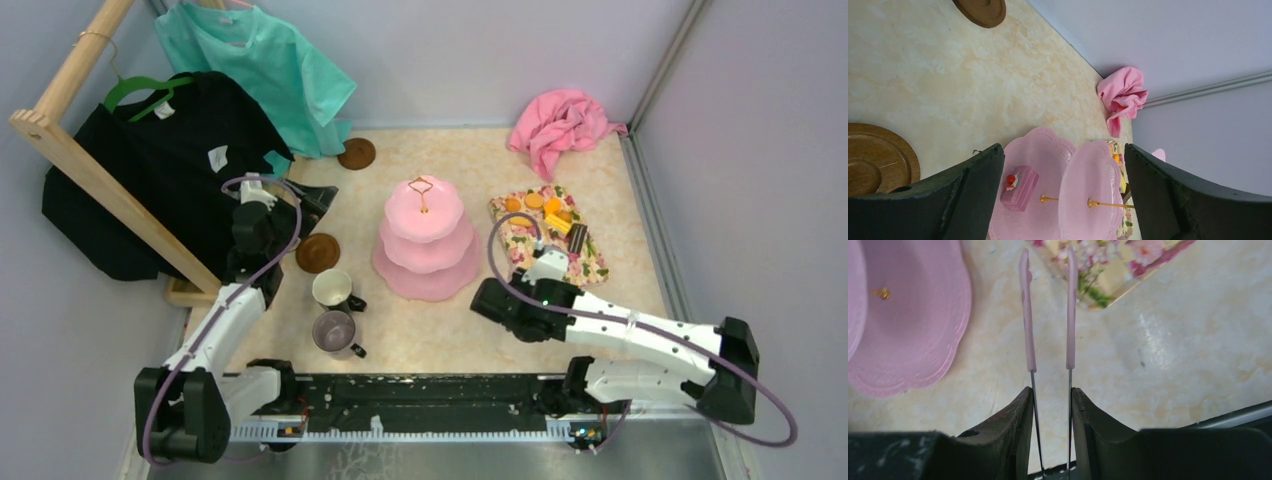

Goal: Serve the afternoon tea
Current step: Adjust the dessert on the tray.

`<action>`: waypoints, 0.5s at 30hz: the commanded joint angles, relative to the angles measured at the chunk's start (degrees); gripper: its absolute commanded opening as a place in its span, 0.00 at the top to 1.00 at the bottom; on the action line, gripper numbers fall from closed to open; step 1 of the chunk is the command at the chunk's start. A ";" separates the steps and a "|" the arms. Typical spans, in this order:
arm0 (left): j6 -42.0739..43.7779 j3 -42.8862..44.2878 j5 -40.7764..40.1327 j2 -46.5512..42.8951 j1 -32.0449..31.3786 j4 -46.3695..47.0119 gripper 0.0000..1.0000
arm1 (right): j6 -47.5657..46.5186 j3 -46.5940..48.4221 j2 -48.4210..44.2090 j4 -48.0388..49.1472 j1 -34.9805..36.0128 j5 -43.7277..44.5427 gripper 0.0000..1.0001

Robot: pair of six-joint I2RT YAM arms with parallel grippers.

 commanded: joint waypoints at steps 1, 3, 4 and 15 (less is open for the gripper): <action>-1.94 -0.58 1.21 1.59 -1.65 5.40 0.06 | -10.90 -2.64 -5.51 4.19 -12.55 -0.70 0.69; -2.22 -0.41 0.80 2.41 -2.62 6.24 0.06 | -17.62 -3.69 -7.34 7.15 -19.41 -3.46 0.69; -2.54 -0.55 0.55 2.68 -3.00 6.90 0.06 | -20.49 -3.90 -7.86 8.28 -22.85 -5.05 0.69; -6.26 -3.55 -1.30 3.89 -6.82 14.83 0.06 | -37.59 2.90 -1.29 9.04 -37.65 -9.26 0.72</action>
